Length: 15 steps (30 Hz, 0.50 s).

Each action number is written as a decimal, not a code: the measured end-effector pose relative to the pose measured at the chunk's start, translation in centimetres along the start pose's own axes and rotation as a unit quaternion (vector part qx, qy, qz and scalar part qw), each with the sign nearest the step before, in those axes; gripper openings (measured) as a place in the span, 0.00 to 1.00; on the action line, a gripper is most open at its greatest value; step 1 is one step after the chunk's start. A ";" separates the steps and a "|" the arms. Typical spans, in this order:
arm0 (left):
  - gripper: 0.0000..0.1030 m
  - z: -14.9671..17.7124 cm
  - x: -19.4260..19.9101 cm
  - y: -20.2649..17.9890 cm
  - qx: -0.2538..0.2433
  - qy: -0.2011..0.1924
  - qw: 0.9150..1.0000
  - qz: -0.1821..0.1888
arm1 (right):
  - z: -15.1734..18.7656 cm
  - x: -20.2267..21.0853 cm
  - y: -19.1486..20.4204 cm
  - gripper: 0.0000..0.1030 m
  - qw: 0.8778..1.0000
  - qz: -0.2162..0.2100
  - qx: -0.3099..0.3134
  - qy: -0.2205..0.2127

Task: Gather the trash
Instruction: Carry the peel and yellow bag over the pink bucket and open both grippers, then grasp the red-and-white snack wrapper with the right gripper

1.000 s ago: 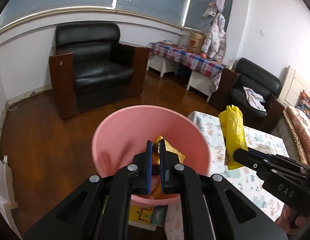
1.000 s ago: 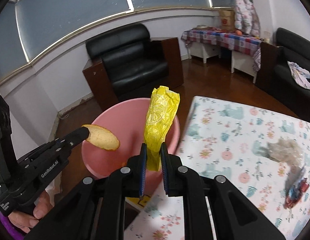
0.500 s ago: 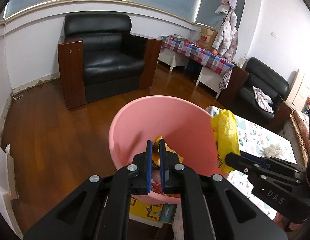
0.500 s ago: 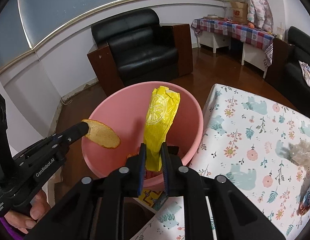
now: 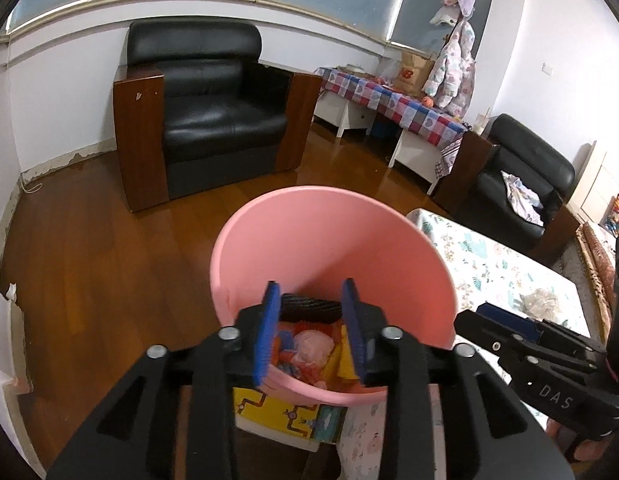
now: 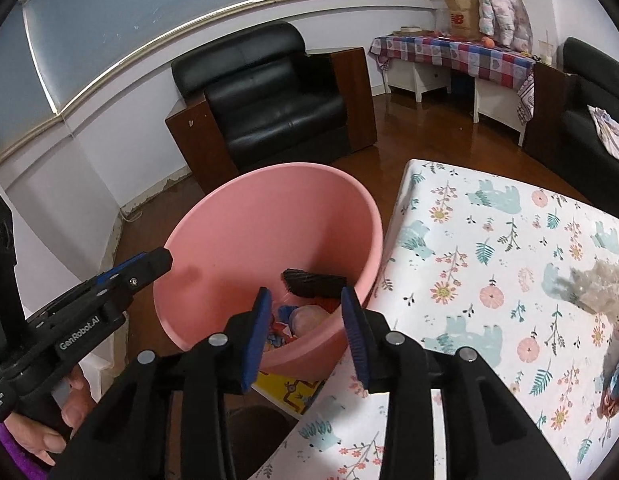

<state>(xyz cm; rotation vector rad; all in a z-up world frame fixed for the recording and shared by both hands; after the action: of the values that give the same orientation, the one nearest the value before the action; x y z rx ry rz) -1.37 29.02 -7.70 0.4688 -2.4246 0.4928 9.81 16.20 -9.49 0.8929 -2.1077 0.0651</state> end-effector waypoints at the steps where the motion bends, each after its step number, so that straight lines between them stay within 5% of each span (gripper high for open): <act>1: 0.33 0.0 0.1 -0.1 -0.001 -0.001 1.000 0.001 | 0.1 0.2 -0.1 0.36 1.000 0.000 -0.001 -0.001; 15: 0.33 0.6 0.8 -2.0 -0.010 -0.009 1.000 0.017 | 1.7 4.1 -3.6 0.36 0.998 0.039 -0.022 -0.035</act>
<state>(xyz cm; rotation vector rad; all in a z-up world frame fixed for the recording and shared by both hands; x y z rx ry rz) -1.39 26.84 -7.14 0.4263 -2.4551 0.4804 9.27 10.58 -8.59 0.7962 -2.2010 0.0278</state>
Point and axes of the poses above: each gripper's, at about its wrist camera, not at the fingertips, and x roughly against the way its jaws point, y to its left, z to its underside, the point moved 7 cm from there along -x, roughly the way its jaws point, and after that the axes turned 2 degrees about z, right-handed, at the moved point
